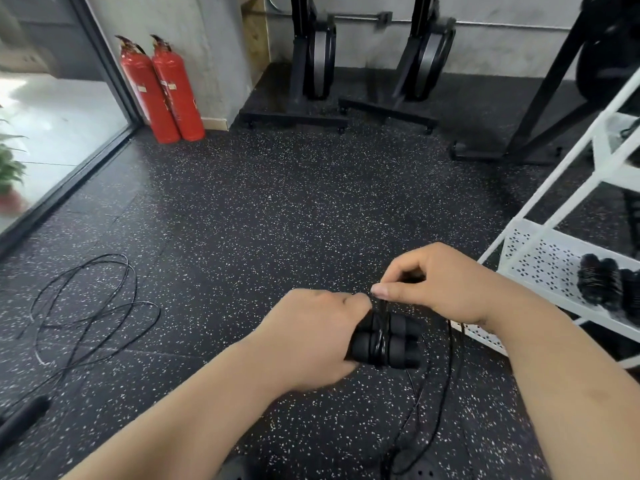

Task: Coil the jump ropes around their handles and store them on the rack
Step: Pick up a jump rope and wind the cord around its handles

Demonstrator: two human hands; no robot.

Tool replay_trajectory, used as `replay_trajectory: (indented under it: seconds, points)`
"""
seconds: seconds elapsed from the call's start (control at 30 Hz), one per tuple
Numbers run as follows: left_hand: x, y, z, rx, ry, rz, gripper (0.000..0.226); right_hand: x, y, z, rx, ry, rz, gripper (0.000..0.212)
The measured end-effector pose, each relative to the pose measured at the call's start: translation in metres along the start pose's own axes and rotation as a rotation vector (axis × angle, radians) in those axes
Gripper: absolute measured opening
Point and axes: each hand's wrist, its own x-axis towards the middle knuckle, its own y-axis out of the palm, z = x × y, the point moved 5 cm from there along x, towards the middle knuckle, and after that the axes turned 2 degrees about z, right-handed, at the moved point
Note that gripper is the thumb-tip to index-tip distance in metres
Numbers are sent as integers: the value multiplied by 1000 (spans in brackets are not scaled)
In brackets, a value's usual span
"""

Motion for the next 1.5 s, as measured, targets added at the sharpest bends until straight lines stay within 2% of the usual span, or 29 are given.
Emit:
replay_trajectory:
  seconds: [0.13, 0.23, 0.3, 0.37, 0.43, 0.53, 0.67, 0.73, 0.8, 0.87, 0.93, 1.07, 1.13, 1.27, 1.5]
  points:
    - [-1, -13, 10, -183, -69, -85, 33, -2, 4, 4, 240, 10, -21, 39]
    - [-2, -23, 24, -337, -199, -157, 32, 7, 22, 3, 423, 66, -97, 32]
    - [-1, -27, 35, -381, -302, -197, 32, 16, 39, -1, 414, 159, -159, 36]
    - [0, -26, 44, -357, -393, -227, 31, 21, 53, 0, 238, 206, -216, 46]
    - [0, -20, 56, -308, -497, -222, 32, 20, 69, 11, 35, 175, -216, 47]
    - [-3, -13, 78, -212, -630, -202, 31, 15, 95, 28, -62, 106, -106, 33]
    - [-7, 1, 99, -127, -722, -99, 29, -2, 108, 53, -535, 21, -69, 7]
    - [-8, 9, 102, -91, -728, -28, 29, -11, 104, 68, -678, -34, -111, 16]
    - [-8, 16, 101, -52, -713, 52, 31, -17, 92, 80, -729, -93, -147, 10]
    - [-6, 23, 93, -13, -656, 129, 32, -18, 75, 85, -738, -119, -193, 28]
    - [-3, 30, 79, -4, -553, 182, 29, -16, 58, 83, -717, -148, -244, 31]
    - [1, 36, 41, 14, -304, 271, 30, -4, 29, 48, -497, -82, -200, 20]
    - [2, 31, 27, 16, -206, 249, 31, 1, 20, 29, -335, -29, -110, 16]
    - [6, 21, 14, 19, -58, 161, 32, 1, 11, 10, -172, -13, 41, 16]
    - [10, 17, 5, -7, 96, -14, 46, 0, 8, -3, 0, -17, 93, 26]
